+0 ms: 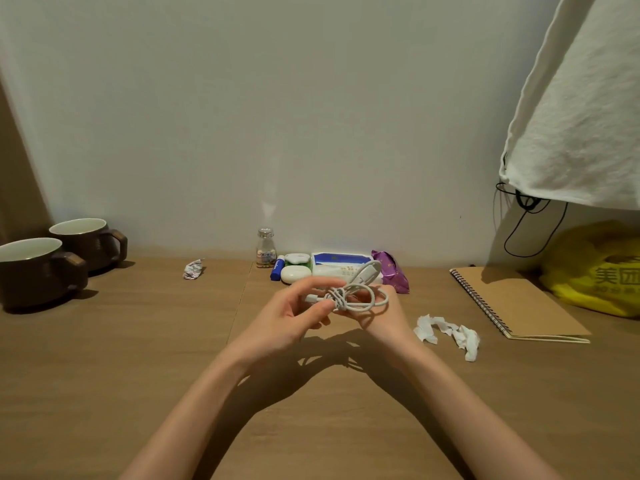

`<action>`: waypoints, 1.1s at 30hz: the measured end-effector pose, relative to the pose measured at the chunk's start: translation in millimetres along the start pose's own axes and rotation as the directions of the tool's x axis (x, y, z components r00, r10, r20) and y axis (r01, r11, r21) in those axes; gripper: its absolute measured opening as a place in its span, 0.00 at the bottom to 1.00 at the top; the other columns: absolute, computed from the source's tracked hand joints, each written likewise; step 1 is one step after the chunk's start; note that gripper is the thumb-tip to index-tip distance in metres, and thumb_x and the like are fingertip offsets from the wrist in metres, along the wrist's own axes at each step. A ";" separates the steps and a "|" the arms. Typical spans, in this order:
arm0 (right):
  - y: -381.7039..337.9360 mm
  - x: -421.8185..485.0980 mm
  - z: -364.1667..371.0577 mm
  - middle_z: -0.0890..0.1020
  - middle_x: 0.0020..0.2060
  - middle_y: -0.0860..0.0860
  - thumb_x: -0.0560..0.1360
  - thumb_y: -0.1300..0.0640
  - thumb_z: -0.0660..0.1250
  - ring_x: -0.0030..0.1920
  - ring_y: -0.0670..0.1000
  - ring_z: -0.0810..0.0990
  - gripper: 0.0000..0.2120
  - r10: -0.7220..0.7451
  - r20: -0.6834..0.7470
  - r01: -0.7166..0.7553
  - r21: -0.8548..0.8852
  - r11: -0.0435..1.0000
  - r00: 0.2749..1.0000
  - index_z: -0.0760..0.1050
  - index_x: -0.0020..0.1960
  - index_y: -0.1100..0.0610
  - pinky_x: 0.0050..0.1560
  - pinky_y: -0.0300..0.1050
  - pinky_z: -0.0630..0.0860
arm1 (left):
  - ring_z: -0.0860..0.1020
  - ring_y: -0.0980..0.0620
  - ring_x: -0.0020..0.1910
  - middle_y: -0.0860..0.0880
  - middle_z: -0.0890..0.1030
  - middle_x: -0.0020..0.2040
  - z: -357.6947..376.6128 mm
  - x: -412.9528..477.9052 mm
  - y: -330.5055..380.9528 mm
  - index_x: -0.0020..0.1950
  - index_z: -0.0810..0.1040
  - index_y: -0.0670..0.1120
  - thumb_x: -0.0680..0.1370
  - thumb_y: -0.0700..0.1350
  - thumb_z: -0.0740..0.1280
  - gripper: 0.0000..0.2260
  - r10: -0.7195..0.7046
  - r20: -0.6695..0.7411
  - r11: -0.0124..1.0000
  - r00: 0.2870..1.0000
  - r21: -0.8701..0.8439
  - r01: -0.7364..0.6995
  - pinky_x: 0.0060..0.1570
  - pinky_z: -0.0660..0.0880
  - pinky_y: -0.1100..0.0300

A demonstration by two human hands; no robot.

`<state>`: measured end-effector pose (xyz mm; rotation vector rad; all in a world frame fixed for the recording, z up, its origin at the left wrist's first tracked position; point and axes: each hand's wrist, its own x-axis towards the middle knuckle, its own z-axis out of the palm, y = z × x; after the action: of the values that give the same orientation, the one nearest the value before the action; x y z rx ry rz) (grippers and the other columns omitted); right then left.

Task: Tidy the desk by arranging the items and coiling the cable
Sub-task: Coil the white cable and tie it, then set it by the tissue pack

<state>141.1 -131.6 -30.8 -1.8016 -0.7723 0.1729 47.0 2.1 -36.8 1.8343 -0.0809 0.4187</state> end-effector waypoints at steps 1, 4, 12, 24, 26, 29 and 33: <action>-0.2 -0.3 -0.9 0.78 0.37 0.39 0.75 0.61 0.68 0.39 0.39 0.78 0.08 -0.008 0.015 0.008 -0.006 1.000 1.000 0.76 0.44 0.48 0.35 0.28 0.74 | 0.80 0.56 0.44 0.54 0.82 0.47 1.6 0.4 -0.1 0.61 0.76 0.57 0.78 0.43 0.64 0.14 0.010 -0.018 1.000 1.000 0.006 -0.010 0.49 0.79 0.60; -3.7 0.9 -3.8 0.82 0.36 0.41 0.75 0.62 0.68 0.39 0.39 0.81 0.10 -0.032 0.054 0.023 0.153 0.988 0.998 0.78 0.43 0.47 0.39 0.30 0.77 | 0.81 0.56 0.44 0.52 0.84 0.46 6.2 3.9 -5.2 0.58 0.78 0.54 0.78 0.42 0.64 0.12 -0.066 -0.125 0.988 0.990 -0.146 0.047 0.47 0.79 0.61; -3.7 -2.6 2.2 0.86 0.37 0.46 0.74 0.61 0.69 0.42 0.45 0.84 0.07 -0.079 -0.060 0.090 0.213 0.973 0.995 0.83 0.44 0.49 0.41 0.35 0.80 | 0.80 0.52 0.44 0.44 0.81 0.45 7.0 10.9 -9.4 0.57 0.77 0.42 0.76 0.43 0.65 0.11 -0.388 -0.087 0.695 0.917 -0.681 0.230 0.48 0.81 0.51; -6.7 -11.5 10.9 0.85 0.38 0.42 0.68 0.60 0.76 0.43 0.43 0.83 0.08 -0.226 -0.254 0.270 0.153 0.951 0.940 0.83 0.44 0.50 0.43 0.34 0.79 | 0.81 0.47 0.43 0.40 0.80 0.45 6.2 10.5 -6.8 0.55 0.78 0.42 0.74 0.44 0.66 0.12 -0.449 0.076 0.500 0.890 -0.804 0.321 0.55 0.73 0.35; -6.4 -12.5 12.0 0.85 0.38 0.42 0.68 0.61 0.76 0.43 0.43 0.84 0.07 -0.259 -0.277 0.302 0.125 0.945 0.925 0.83 0.44 0.52 0.43 0.34 0.79 | 0.79 0.44 0.47 0.40 0.79 0.47 7.6 10.2 -6.5 0.55 0.78 0.41 0.76 0.44 0.64 0.10 -0.461 0.063 0.545 0.885 -0.767 0.338 0.52 0.76 0.40; -4.9 -12.6 11.4 0.85 0.38 0.42 0.68 0.61 0.76 0.43 0.43 0.84 0.08 -0.303 -0.279 0.341 0.101 0.935 0.911 0.84 0.45 0.52 0.43 0.36 0.80 | 0.80 0.45 0.46 0.40 0.80 0.48 10.9 9.3 -6.3 0.55 0.77 0.40 0.79 0.42 0.62 0.09 -0.428 -0.005 0.629 0.904 -0.720 0.294 0.44 0.81 0.48; -2.0 -11.5 8.2 0.85 0.42 0.42 0.69 0.60 0.74 0.46 0.40 0.83 0.10 -0.366 -0.231 0.385 0.041 0.922 0.902 0.83 0.49 0.51 0.45 0.34 0.79 | 0.83 0.47 0.42 0.41 0.82 0.44 11.9 6.7 -1.9 0.56 0.76 0.39 0.80 0.42 0.59 0.10 -0.381 -0.044 0.698 0.924 -0.668 0.256 0.38 0.81 0.53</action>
<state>127.4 -131.4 -35.0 -1.5256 -0.9216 -0.2415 56.6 -7.4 -39.2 1.0701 0.2011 0.2561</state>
